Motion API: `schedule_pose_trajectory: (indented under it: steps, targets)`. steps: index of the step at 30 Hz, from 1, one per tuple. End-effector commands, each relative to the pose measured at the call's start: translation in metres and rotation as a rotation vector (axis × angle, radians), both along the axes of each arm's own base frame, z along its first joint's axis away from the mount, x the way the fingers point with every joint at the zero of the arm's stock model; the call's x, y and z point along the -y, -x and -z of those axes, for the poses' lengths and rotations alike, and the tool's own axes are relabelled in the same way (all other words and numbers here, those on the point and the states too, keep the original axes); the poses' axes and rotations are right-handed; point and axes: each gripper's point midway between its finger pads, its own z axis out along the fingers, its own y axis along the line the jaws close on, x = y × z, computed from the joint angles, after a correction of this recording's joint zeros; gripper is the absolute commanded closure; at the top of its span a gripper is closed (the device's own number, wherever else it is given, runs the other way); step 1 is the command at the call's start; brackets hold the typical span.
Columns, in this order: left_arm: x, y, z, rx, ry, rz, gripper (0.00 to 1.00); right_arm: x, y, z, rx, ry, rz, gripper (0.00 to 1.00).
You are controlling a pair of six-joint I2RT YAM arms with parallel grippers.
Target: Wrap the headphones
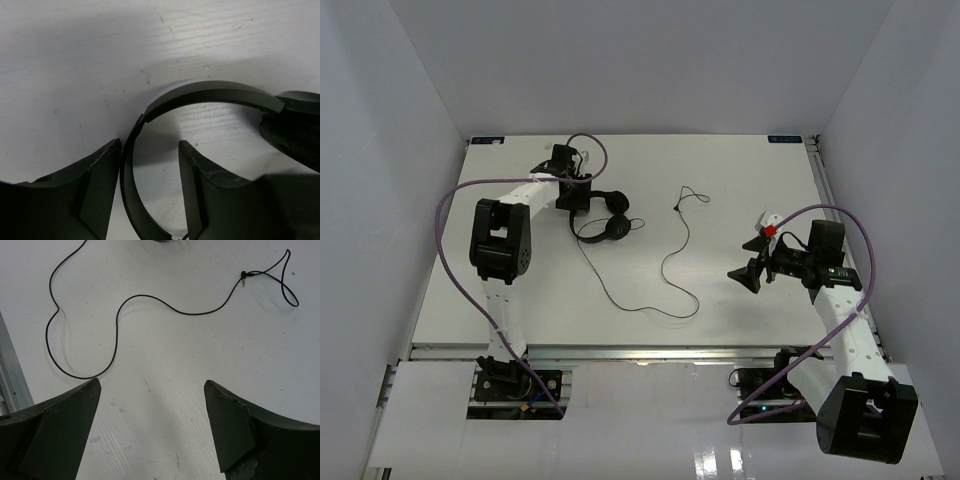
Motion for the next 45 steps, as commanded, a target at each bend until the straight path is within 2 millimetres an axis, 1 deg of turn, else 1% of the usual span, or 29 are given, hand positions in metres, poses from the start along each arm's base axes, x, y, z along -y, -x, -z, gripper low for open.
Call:
schedule_pose_trajectory:
  steps: [1, 4, 10, 12, 13, 15, 16, 19, 21, 22, 23, 24, 26, 28, 29, 31, 32, 33, 36, 37, 39, 41, 42, 43, 44, 45]
  targets:
    - [-0.015, 0.007, 0.001, -0.015, -0.155, 0.010, 0.48, -0.002, 0.001, -0.004, 0.000, -0.034, -0.019, 0.10]
    - [-0.020, 0.009, 0.004, -0.020, -0.179, -0.001, 0.57, -0.002, 0.001, -0.004, -0.007, -0.037, -0.018, 0.10]
    - [-0.015, 0.013, 0.004, -0.017, -0.198, 0.003, 0.79, 0.000, 0.000, -0.003, -0.013, -0.043, -0.010, 0.10]
    - [-0.012, 0.018, 0.004, -0.026, -0.178, 0.000, 0.90, 0.000, 0.001, -0.003, -0.016, -0.047, -0.008, 0.10]
    - [-0.011, 0.019, 0.003, -0.023, -0.163, -0.001, 0.93, 0.000, 0.001, -0.002, -0.019, -0.048, -0.009, 0.10]
    - [-0.007, 0.027, -0.002, -0.024, -0.130, -0.003, 1.00, -0.003, 0.004, -0.003, -0.023, -0.065, -0.026, 0.10]
    - [-0.007, 0.031, -0.002, -0.024, -0.123, -0.005, 1.00, -0.004, 0.006, -0.003, -0.026, -0.071, -0.032, 0.10]
    - [-0.006, 0.038, -0.028, 0.029, -0.082, -0.029, 1.00, -0.011, 0.010, -0.007, -0.034, -0.102, -0.074, 0.08]
    - [-0.008, 0.043, -0.060, 0.091, -0.054, -0.061, 1.00, -0.015, 0.004, -0.008, -0.066, -0.086, -0.066, 0.04]
    - [-0.006, 0.043, -0.079, 0.131, -0.032, -0.077, 1.00, -0.023, 0.006, -0.005, -0.104, -0.089, -0.083, 0.04]
    - [-0.006, 0.051, -0.096, 0.162, -0.001, -0.096, 1.00, -0.029, -0.005, -0.002, -0.133, -0.038, -0.043, 0.03]
    - [-0.007, 0.060, -0.112, 0.193, 0.031, -0.114, 1.00, -0.037, -0.015, -0.002, -0.155, 0.002, -0.001, 0.02]
    - [-0.008, 0.070, -0.150, 0.275, 0.083, -0.151, 1.00, -0.068, -0.011, -0.011, -0.215, -0.031, -0.053, 0.03]
    - [-0.012, 0.082, -0.172, 0.323, 0.120, -0.187, 1.00, -0.099, -0.009, -0.024, -0.222, -0.082, -0.106, 0.05]
    - [-0.013, 0.088, -0.178, 0.333, 0.135, -0.203, 1.00, -0.122, -0.005, -0.034, -0.163, -0.104, -0.164, 0.06]
    - [-0.014, 0.100, -0.205, 0.385, 0.194, -0.238, 1.00, -0.150, -0.001, -0.042, -0.092, -0.130, -0.211, 0.10]
    - [-0.014, 0.104, -0.213, 0.400, 0.218, -0.250, 1.00, -0.167, 0.006, -0.047, -0.032, -0.144, -0.263, 0.10]
    - [-0.014, 0.108, -0.217, 0.407, 0.232, -0.256, 1.00, -0.185, 0.014, -0.057, 0.022, -0.159, -0.321, 0.10]
    - [-0.011, 0.117, -0.232, 0.428, 0.287, -0.267, 1.00, -0.228, 0.015, -0.051, 0.016, -0.144, -0.402, 0.10]
    - [-0.009, 0.119, -0.237, 0.430, 0.306, -0.267, 1.00, -0.240, 0.016, -0.046, 0.008, -0.136, -0.419, 0.10]
    - [-0.006, 0.122, -0.241, 0.425, 0.331, -0.269, 1.00, -0.264, 0.014, -0.062, 0.055, -0.154, -0.447, 0.10]
    - [-0.005, 0.124, -0.245, 0.426, 0.343, -0.269, 1.00, -0.285, 0.019, -0.070, 0.100, -0.156, -0.474, 0.10]
    - [-0.004, 0.126, -0.247, 0.426, 0.354, -0.270, 1.00, -0.294, 0.019, -0.070, 0.123, -0.146, -0.470, 0.10]
    - [-0.003, 0.127, -0.250, 0.427, 0.365, -0.271, 1.00, -0.302, 0.019, -0.069, 0.147, -0.130, -0.463, 0.10]
    - [-0.003, 0.127, -0.252, 0.433, 0.371, -0.271, 1.00, -0.312, 0.022, -0.061, 0.177, -0.100, -0.478, 0.10]
    - [0.000, 0.129, -0.255, 0.429, 0.389, -0.259, 1.00, -0.316, 0.019, -0.059, 0.214, -0.080, -0.470, 0.10]
